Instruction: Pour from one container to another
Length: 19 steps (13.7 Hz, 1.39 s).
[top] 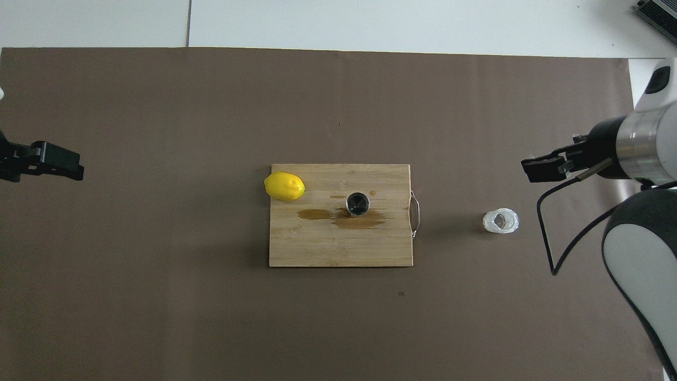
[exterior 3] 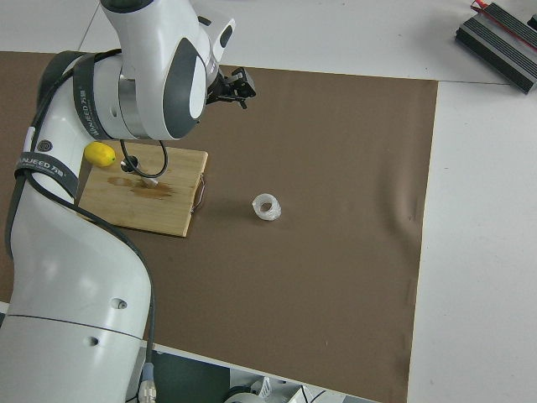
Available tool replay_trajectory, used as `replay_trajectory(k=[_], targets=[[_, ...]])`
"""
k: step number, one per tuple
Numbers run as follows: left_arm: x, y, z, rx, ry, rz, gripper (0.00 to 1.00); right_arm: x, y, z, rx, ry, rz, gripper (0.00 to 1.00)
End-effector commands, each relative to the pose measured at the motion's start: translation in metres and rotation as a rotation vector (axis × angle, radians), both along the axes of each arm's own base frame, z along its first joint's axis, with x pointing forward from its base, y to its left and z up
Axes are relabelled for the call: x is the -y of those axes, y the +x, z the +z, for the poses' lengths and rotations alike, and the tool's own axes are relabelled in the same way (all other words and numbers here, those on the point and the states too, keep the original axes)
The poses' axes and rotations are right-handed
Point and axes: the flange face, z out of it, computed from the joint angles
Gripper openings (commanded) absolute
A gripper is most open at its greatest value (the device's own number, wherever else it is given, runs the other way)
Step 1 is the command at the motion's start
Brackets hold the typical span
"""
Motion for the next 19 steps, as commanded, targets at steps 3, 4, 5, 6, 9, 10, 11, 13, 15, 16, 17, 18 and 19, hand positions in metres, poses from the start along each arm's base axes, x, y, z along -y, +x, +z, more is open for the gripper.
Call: replay_trajectory(k=[3, 4, 5, 6, 9, 10, 11, 13, 15, 16, 17, 18, 19], targets=[[-0.001, 0.003, 0.004, 0.015, 0.006, -0.010, 1.00, 0.021, 0.003, 0.016, -0.065, -0.006, -0.278, 1.00], [-0.001, 0.003, 0.004, 0.015, 0.006, -0.010, 1.00, 0.028, 0.000, 0.018, -0.094, -0.006, -0.319, 1.00], [-0.001, 0.003, 0.004, 0.015, 0.006, -0.010, 1.00, 0.035, -0.002, 0.019, -0.107, -0.008, -0.353, 1.00], [-0.001, 0.003, 0.004, 0.015, 0.006, -0.010, 1.00, 0.040, -0.003, 0.018, -0.120, -0.032, -0.378, 1.00], [-0.001, 0.003, 0.004, 0.015, 0.006, -0.010, 1.00, 0.045, -0.010, 0.019, -0.160, -0.052, -0.397, 1.00], [-0.002, 0.003, 0.004, 0.015, 0.006, -0.008, 1.00, 0.052, -0.015, 0.016, -0.183, -0.054, -0.405, 1.00], [-0.001, 0.003, 0.004, 0.015, 0.006, -0.010, 1.00, 0.051, -0.015, 0.016, -0.187, -0.052, -0.403, 1.00], [-0.001, 0.003, 0.004, 0.015, 0.006, -0.010, 1.00, 0.047, -0.016, 0.016, -0.196, -0.044, -0.399, 1.00], [-0.001, 0.003, 0.004, 0.016, 0.003, -0.008, 1.00, 0.045, -0.019, 0.014, -0.215, -0.047, -0.396, 1.00], [-0.002, 0.003, 0.004, 0.016, -0.002, -0.007, 1.00, 0.044, -0.019, 0.014, -0.215, -0.047, -0.396, 1.00], [-0.002, 0.003, 0.004, 0.018, -0.002, -0.007, 1.00, 0.043, -0.019, 0.013, -0.219, -0.048, -0.401, 1.00], [-0.002, 0.003, 0.003, 0.016, -0.002, -0.007, 1.00, 0.043, -0.022, 0.012, -0.221, -0.048, -0.409, 1.00], [-0.002, 0.003, 0.003, 0.016, -0.002, -0.007, 1.00, 0.042, -0.021, 0.011, -0.216, -0.047, -0.409, 1.00]])
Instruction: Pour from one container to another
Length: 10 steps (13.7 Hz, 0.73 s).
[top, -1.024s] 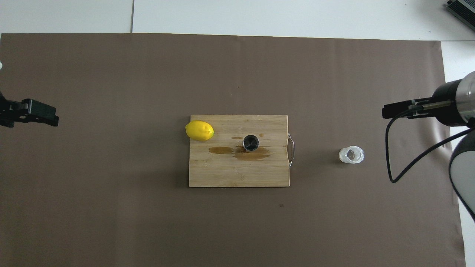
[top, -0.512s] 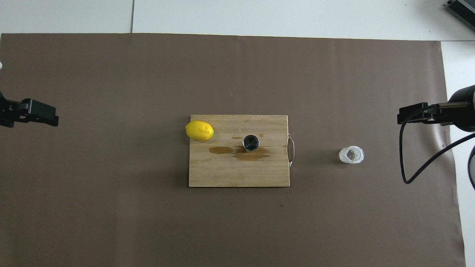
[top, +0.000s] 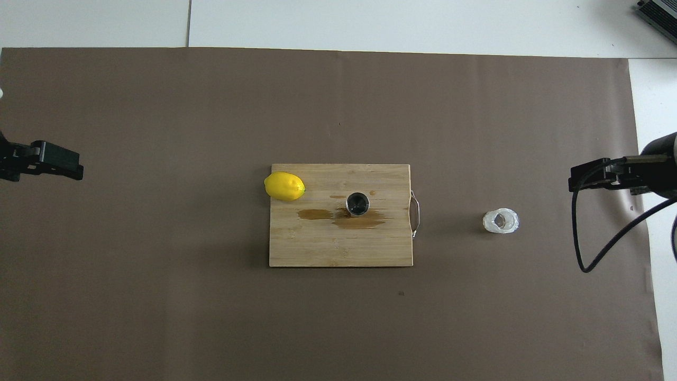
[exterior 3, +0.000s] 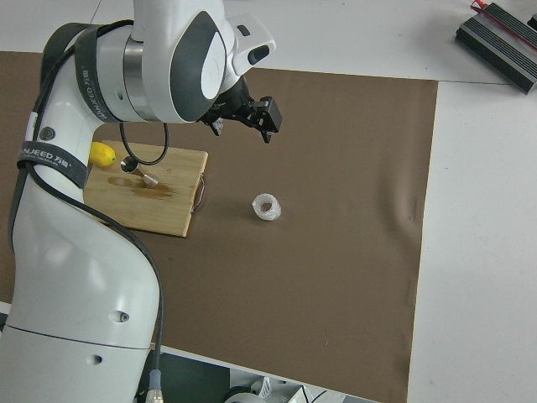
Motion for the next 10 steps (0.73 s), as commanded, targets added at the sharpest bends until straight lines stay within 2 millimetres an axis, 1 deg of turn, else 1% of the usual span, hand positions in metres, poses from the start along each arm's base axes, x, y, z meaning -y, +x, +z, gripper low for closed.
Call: replay_trajectory(k=[1, 4, 10], targets=[[-0.0014, 0.0032, 0.0024, 0.014, -0.001, -0.007, 1.00, -0.0053, -0.0022, 0.0003, -0.004, -0.002, -0.024, 1.00], [-0.0014, 0.0041, 0.0007, 0.011, -0.002, -0.007, 1.00, -0.0053, -0.0022, 0.0003, -0.004, -0.003, -0.054, 1.00], [-0.0030, 0.0082, 0.0002, 0.030, -0.004, 0.004, 1.00, -0.0086, -0.0038, -0.0004, -0.013, -0.004, -0.039, 1.00]])
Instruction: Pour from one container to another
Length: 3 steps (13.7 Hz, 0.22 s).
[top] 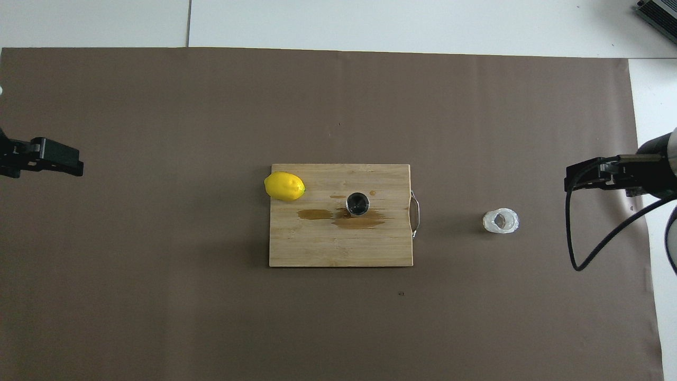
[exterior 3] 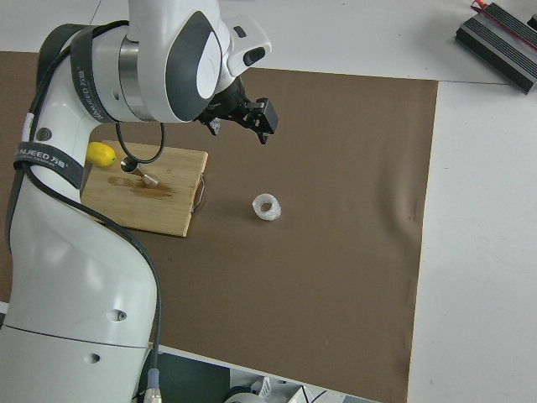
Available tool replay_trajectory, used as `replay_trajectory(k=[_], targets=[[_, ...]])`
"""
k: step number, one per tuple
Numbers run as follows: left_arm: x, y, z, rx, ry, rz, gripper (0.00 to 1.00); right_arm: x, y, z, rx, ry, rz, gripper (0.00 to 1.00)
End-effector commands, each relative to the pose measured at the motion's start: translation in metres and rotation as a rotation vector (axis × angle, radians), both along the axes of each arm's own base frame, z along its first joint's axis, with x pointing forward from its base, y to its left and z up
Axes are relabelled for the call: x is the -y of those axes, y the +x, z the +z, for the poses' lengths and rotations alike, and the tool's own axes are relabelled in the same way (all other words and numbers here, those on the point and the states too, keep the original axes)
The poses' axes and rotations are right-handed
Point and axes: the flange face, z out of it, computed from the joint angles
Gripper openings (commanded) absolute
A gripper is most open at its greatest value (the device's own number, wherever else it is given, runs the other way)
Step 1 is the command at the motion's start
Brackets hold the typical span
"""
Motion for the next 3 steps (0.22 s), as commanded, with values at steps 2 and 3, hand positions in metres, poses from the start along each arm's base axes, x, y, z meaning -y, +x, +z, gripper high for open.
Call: replay_trajectory(k=[2, 3], targets=[[-0.0010, 0.0043, 0.0011, 0.012, -0.036, 0.000, 1.00, -0.0034, -0.0034, 0.0010, -0.009, -0.002, -0.011, 1.00], [-0.0010, 0.0043, 0.0004, 0.010, -0.044, 0.000, 1.00, -0.0034, -0.0034, 0.0010, -0.009, -0.002, -0.011, 1.00]])
